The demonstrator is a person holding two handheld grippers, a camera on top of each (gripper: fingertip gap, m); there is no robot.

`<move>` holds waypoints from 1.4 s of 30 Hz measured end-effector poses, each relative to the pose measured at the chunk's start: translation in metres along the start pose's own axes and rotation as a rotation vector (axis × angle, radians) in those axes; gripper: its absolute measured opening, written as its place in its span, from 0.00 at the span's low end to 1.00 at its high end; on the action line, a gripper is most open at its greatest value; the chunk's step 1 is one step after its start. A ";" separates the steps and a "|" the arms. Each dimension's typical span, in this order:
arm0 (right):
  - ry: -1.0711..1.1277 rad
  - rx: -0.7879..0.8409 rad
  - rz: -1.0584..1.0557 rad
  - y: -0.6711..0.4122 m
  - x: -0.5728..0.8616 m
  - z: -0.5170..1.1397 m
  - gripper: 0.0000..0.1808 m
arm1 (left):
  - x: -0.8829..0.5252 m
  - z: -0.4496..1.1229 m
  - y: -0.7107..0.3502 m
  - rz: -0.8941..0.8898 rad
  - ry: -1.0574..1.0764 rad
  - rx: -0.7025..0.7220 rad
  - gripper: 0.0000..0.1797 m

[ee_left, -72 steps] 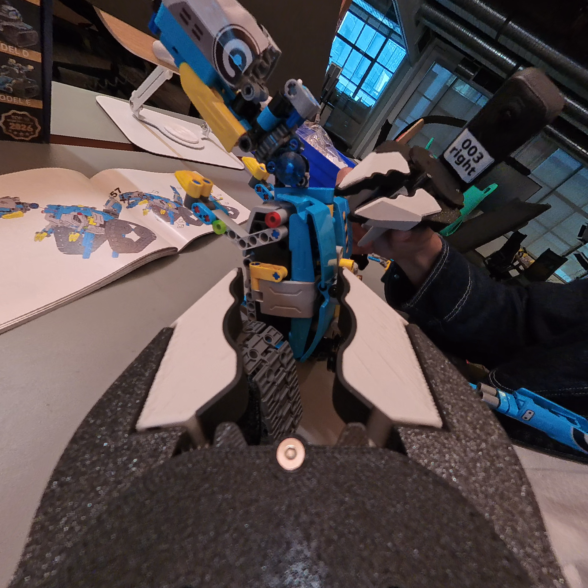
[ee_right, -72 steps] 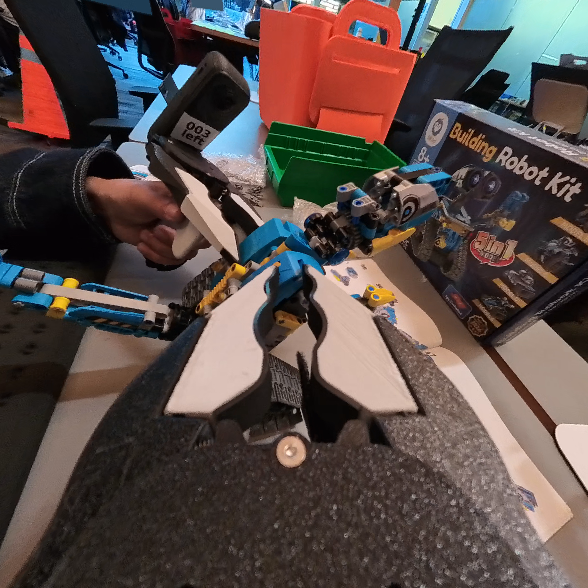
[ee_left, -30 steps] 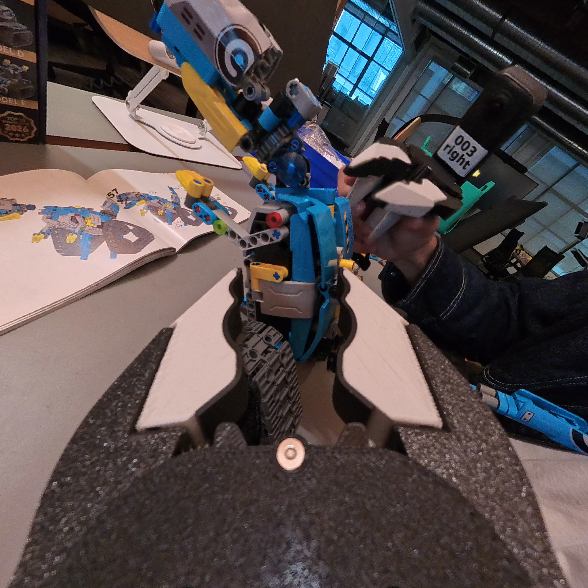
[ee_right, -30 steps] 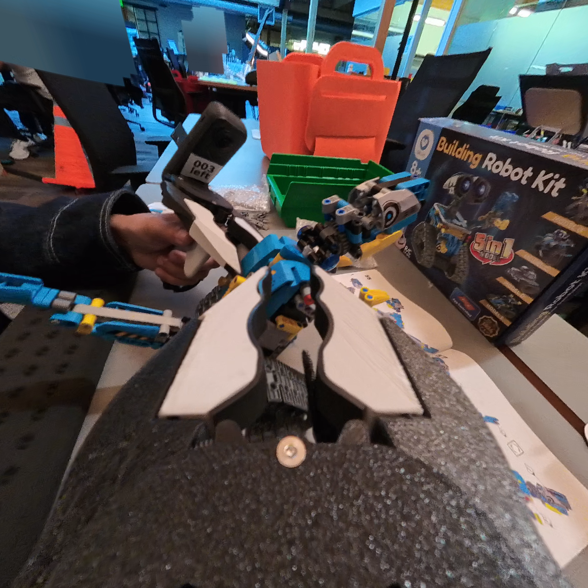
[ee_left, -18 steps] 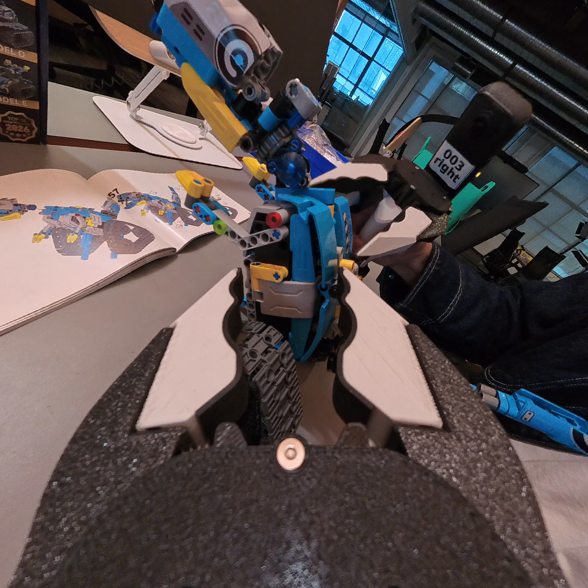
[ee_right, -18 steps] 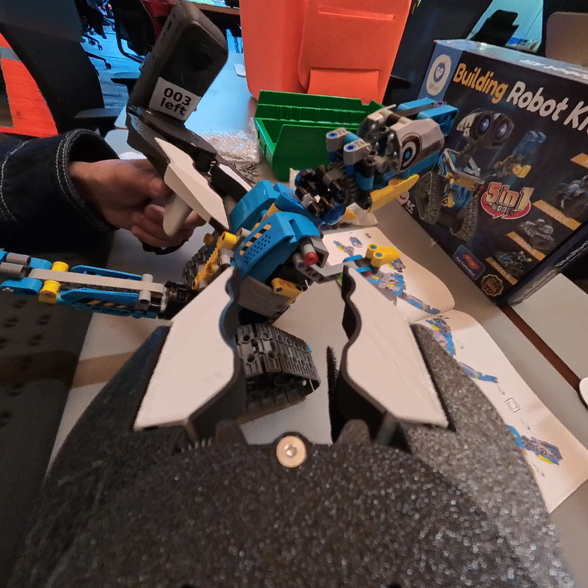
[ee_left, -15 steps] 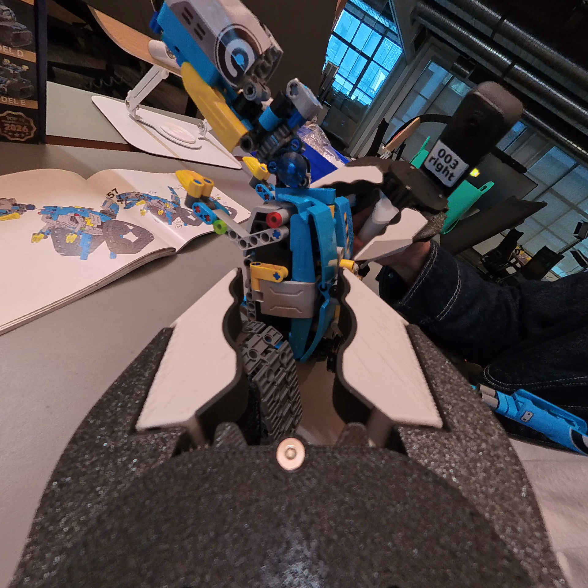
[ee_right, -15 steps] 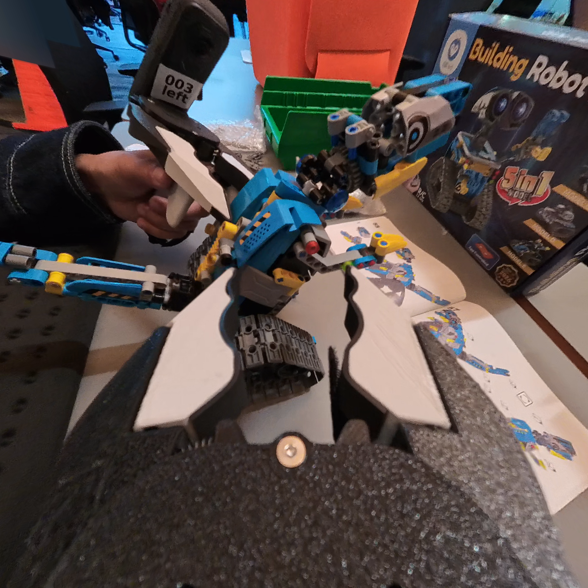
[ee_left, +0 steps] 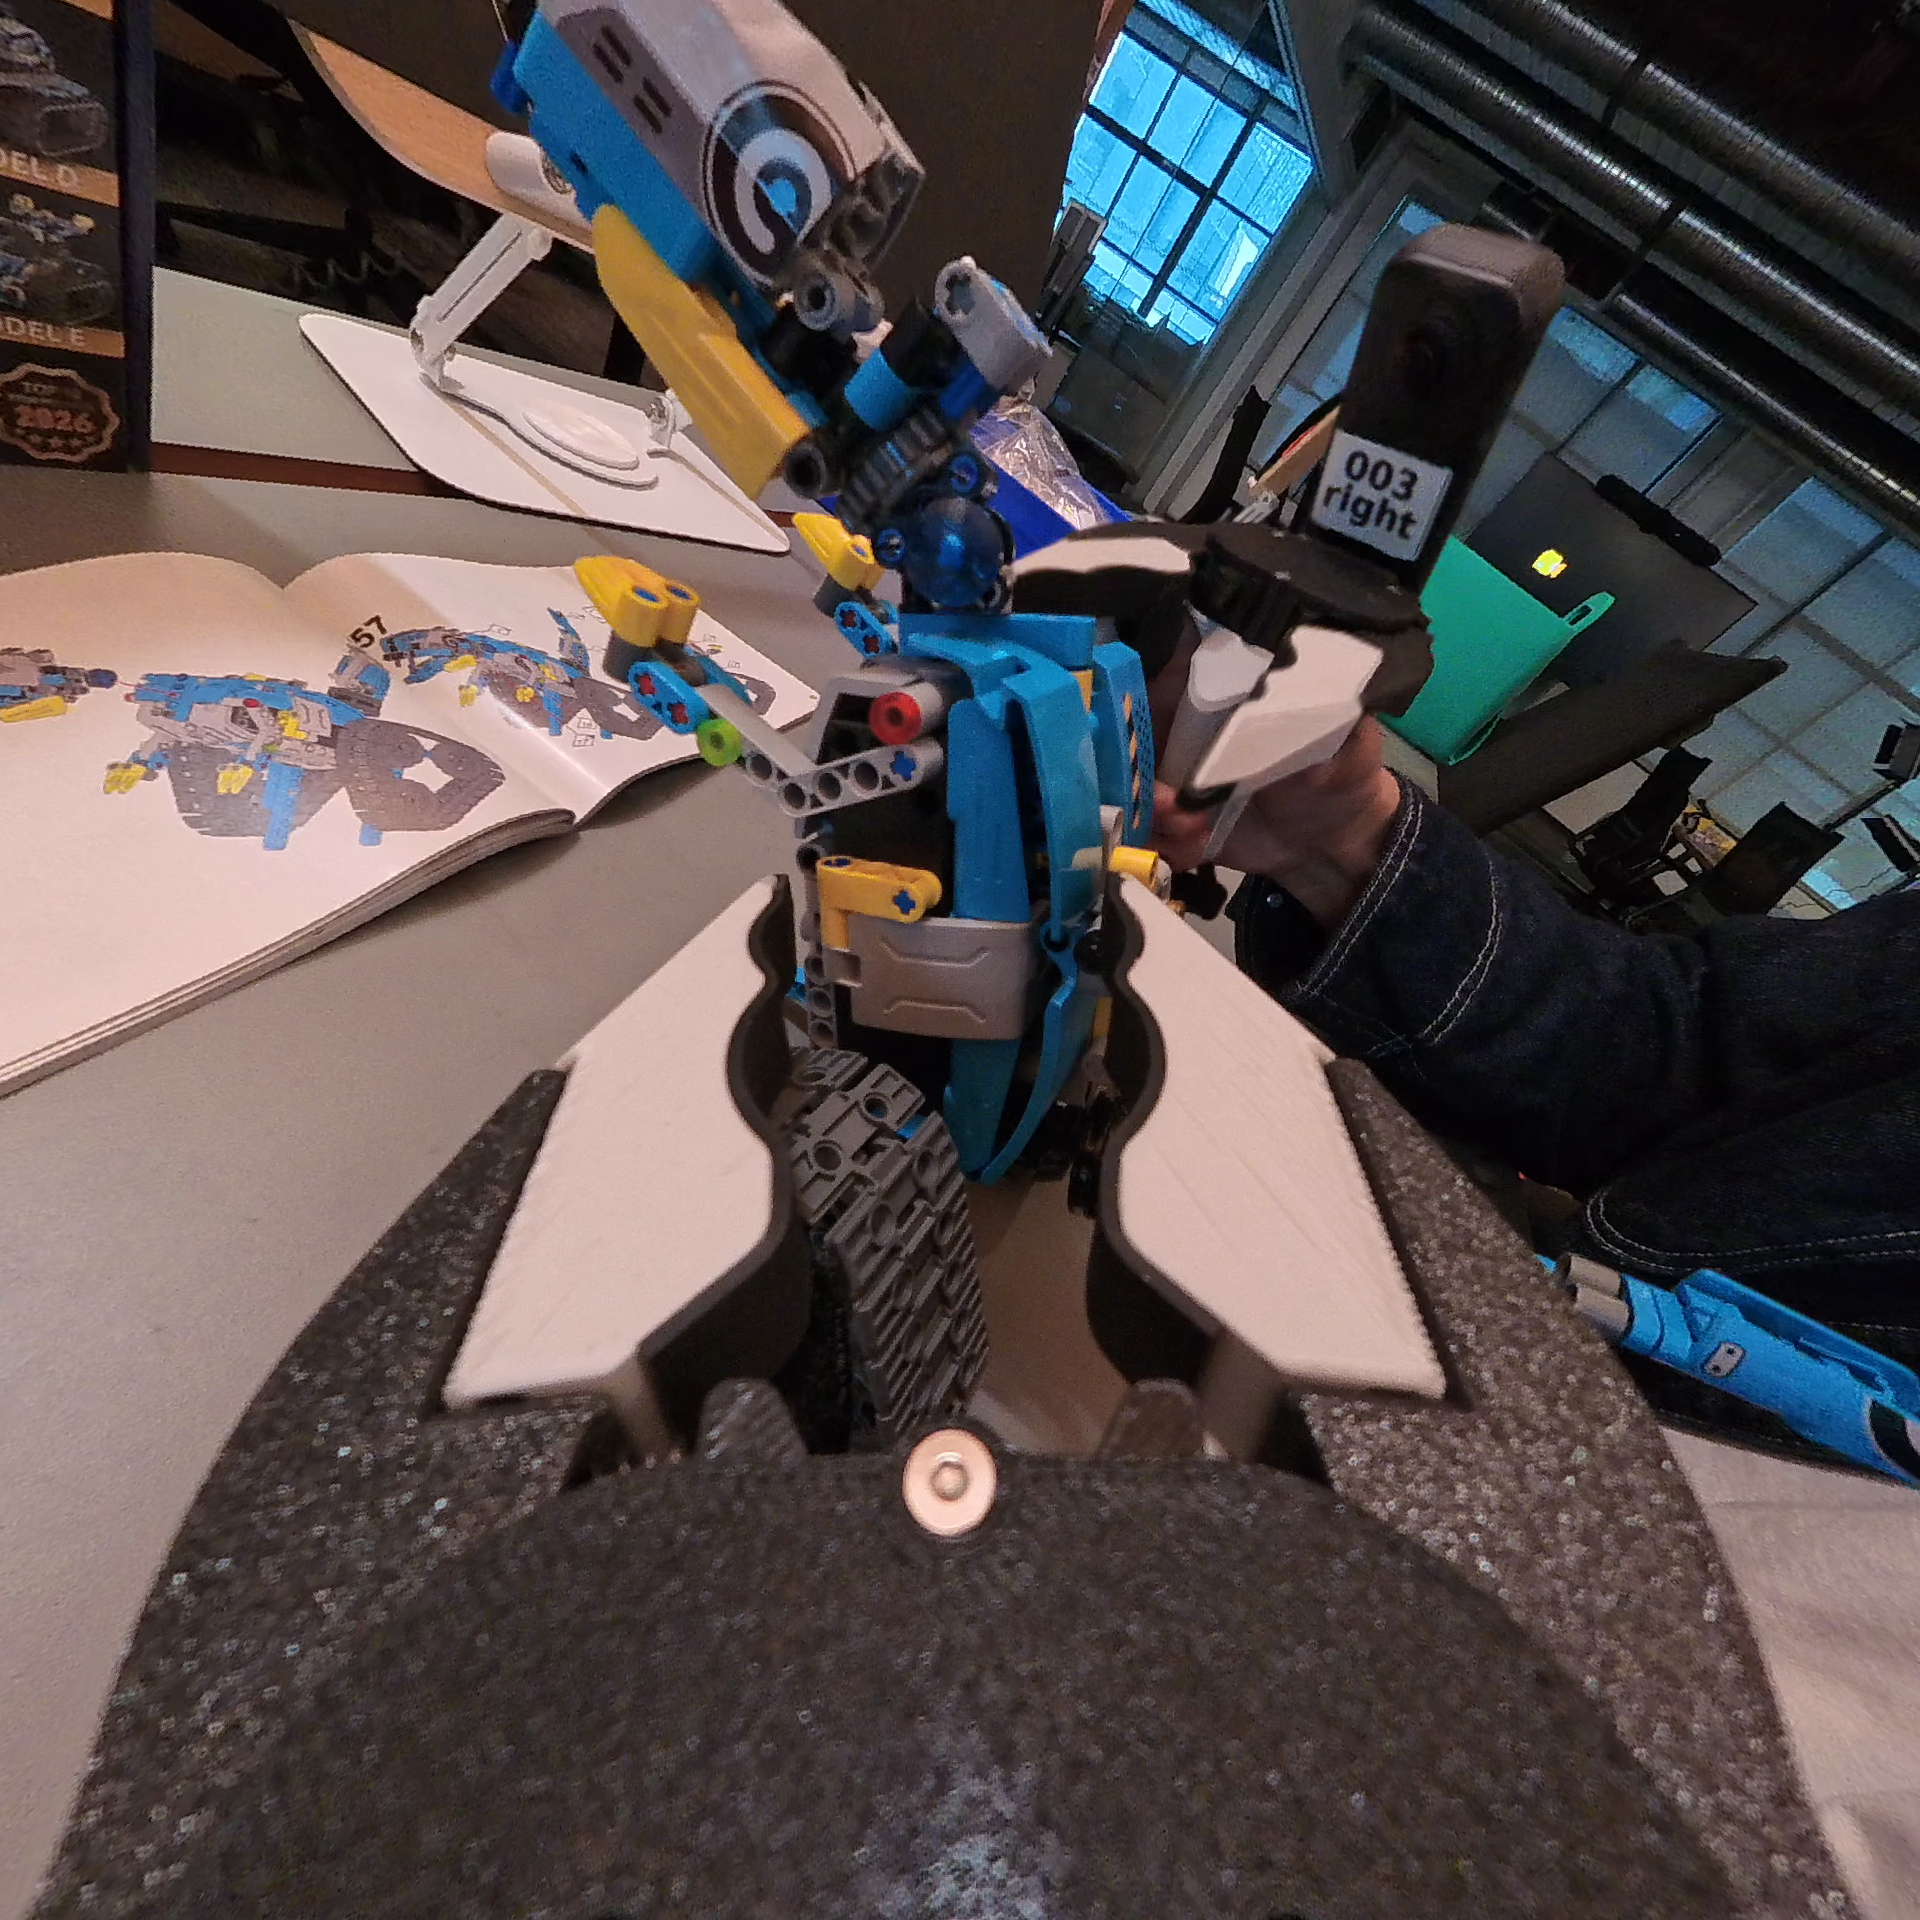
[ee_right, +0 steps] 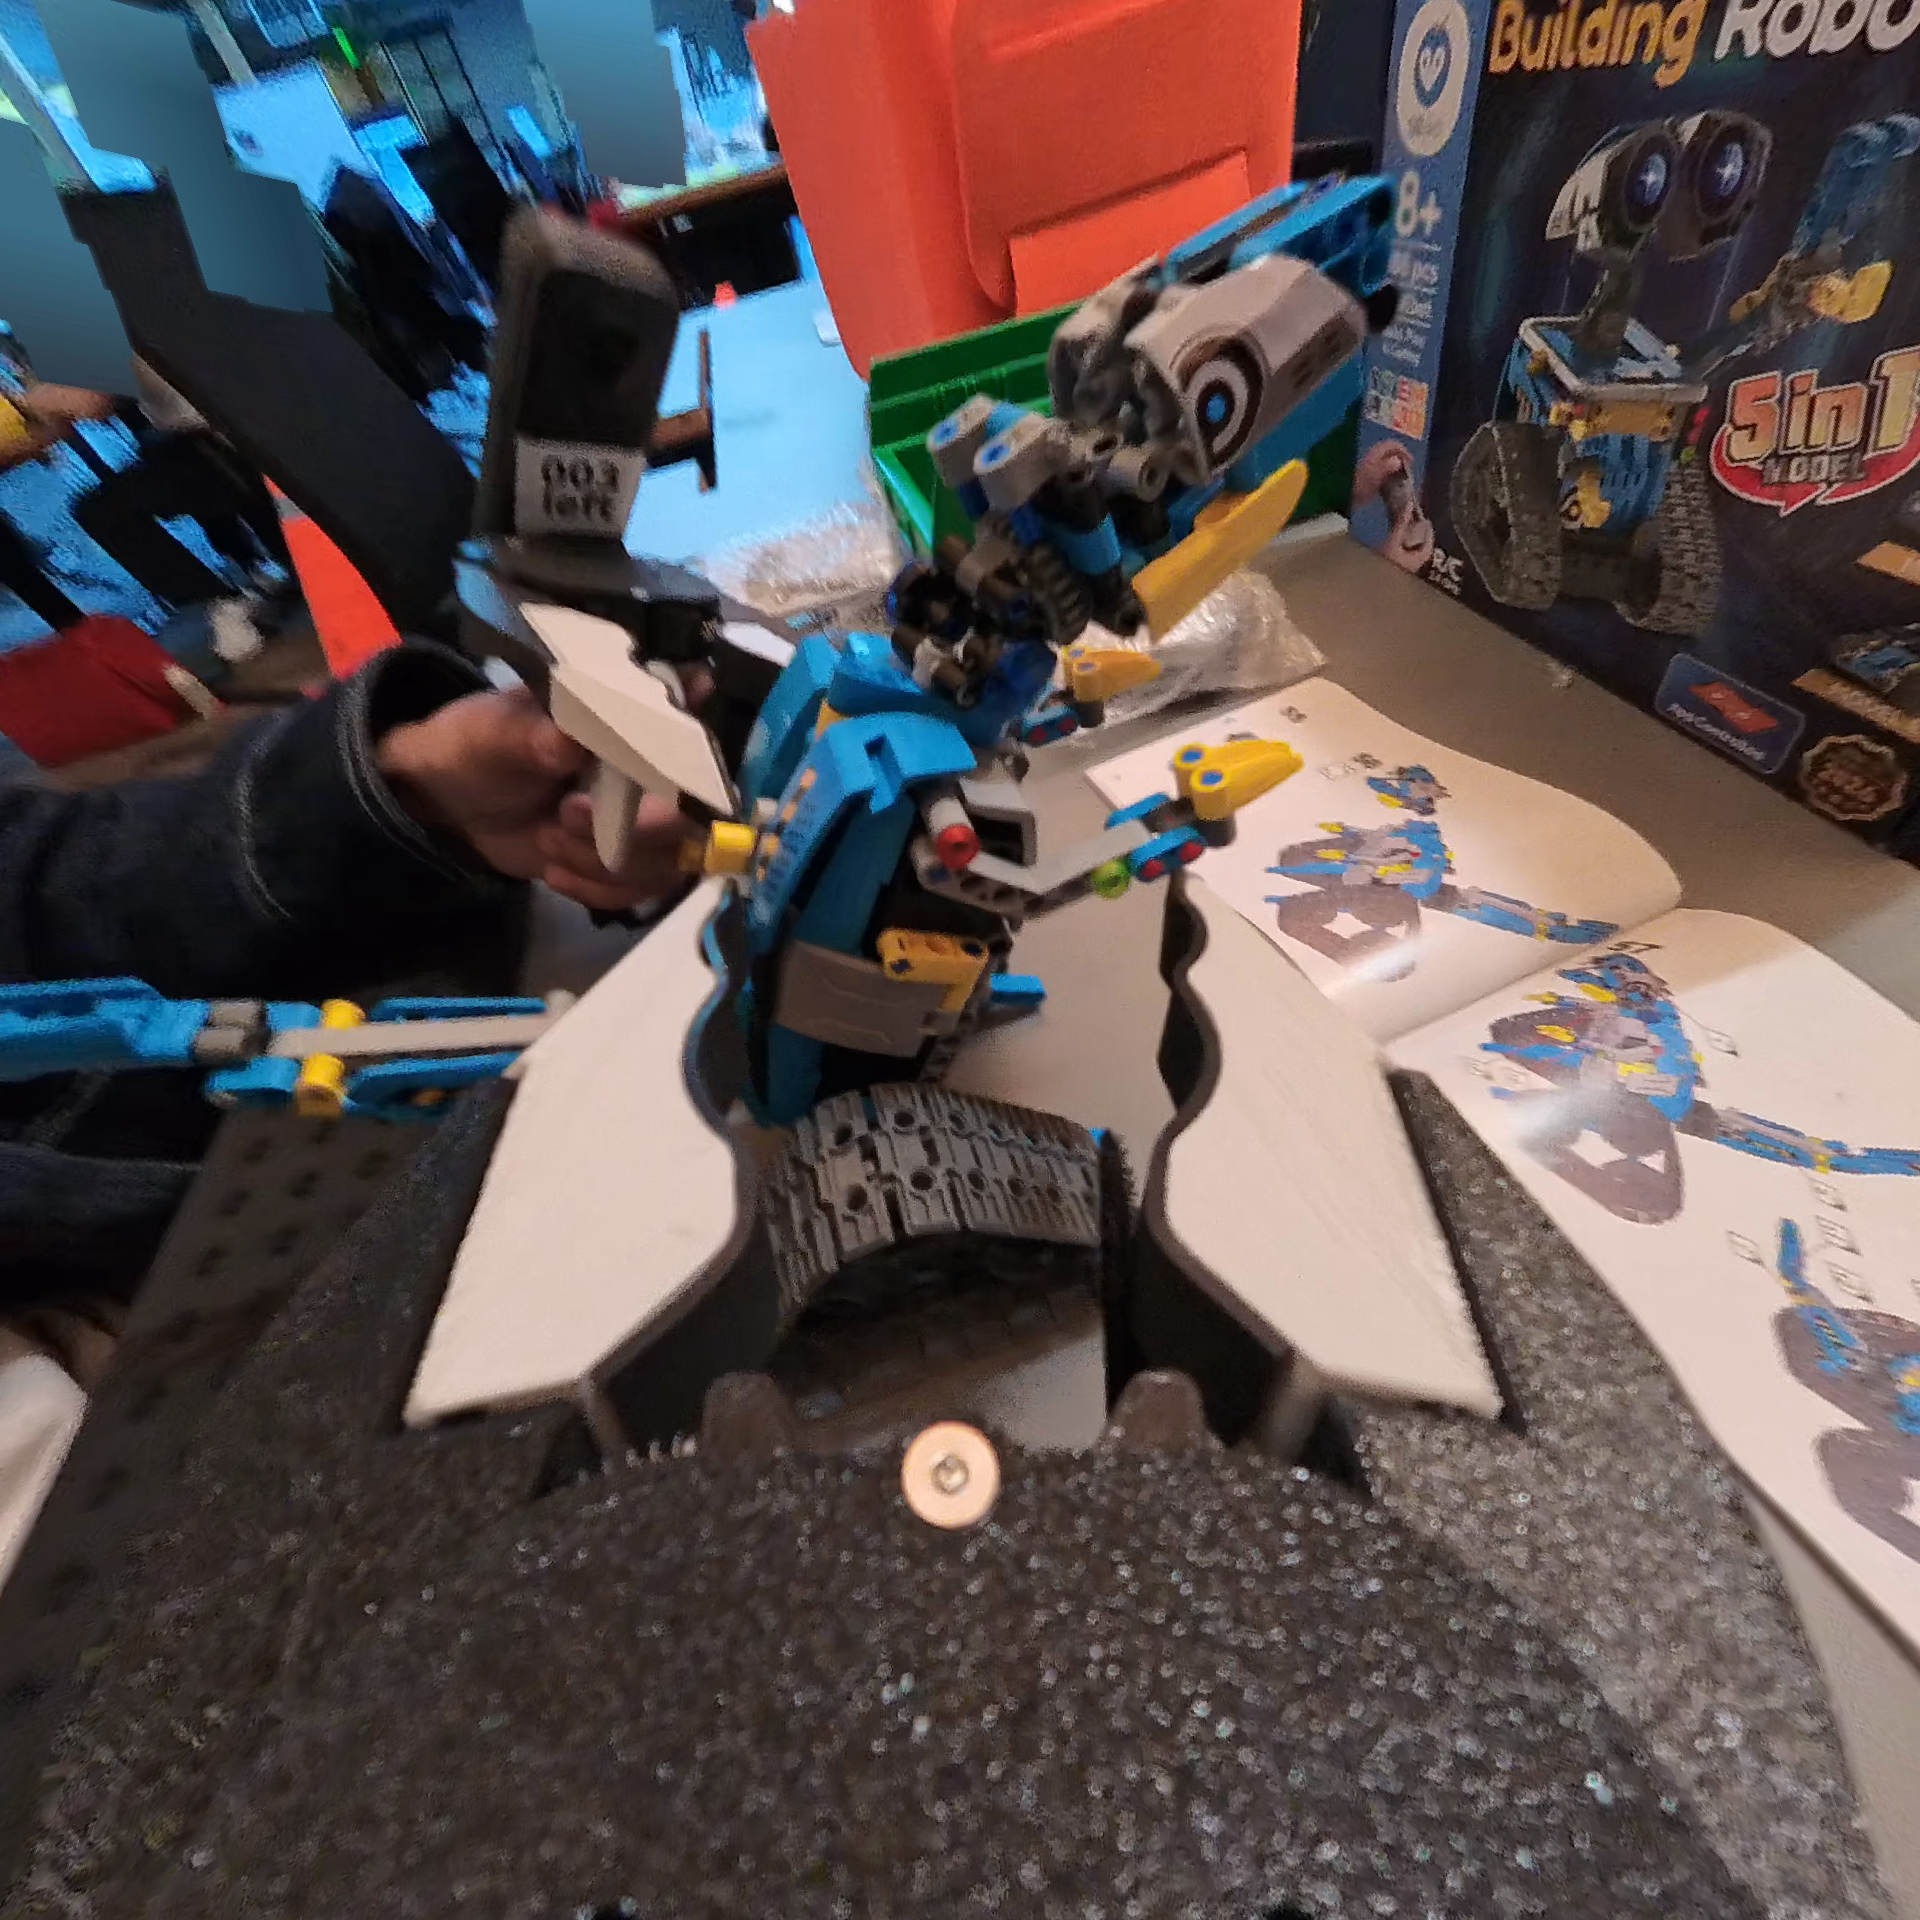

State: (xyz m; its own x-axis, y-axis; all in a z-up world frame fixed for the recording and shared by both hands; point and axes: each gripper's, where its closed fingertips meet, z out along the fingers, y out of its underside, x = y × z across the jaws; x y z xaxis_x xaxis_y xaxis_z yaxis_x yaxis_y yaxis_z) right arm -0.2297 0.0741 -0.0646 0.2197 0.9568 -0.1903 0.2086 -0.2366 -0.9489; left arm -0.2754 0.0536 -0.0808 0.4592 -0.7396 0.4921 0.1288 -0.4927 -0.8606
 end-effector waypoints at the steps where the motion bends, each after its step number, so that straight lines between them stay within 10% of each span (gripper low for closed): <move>1: -0.014 0.023 0.038 -0.005 -0.001 0.001 0.44 | 0.000 0.000 0.000 0.000 0.000 0.000 0.32; 42: 0.251 0.044 -0.020 -0.028 0.026 -0.005 0.51 | 0.000 0.000 0.000 -0.009 0.000 0.002 0.32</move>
State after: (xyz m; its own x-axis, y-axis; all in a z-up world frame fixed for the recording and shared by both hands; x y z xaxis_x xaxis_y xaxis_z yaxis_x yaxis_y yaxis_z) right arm -0.2250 0.1045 -0.0416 0.4472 0.8879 -0.1080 0.1748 -0.2052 -0.9630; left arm -0.2755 0.0542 -0.0806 0.4577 -0.7350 0.5003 0.1350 -0.4988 -0.8562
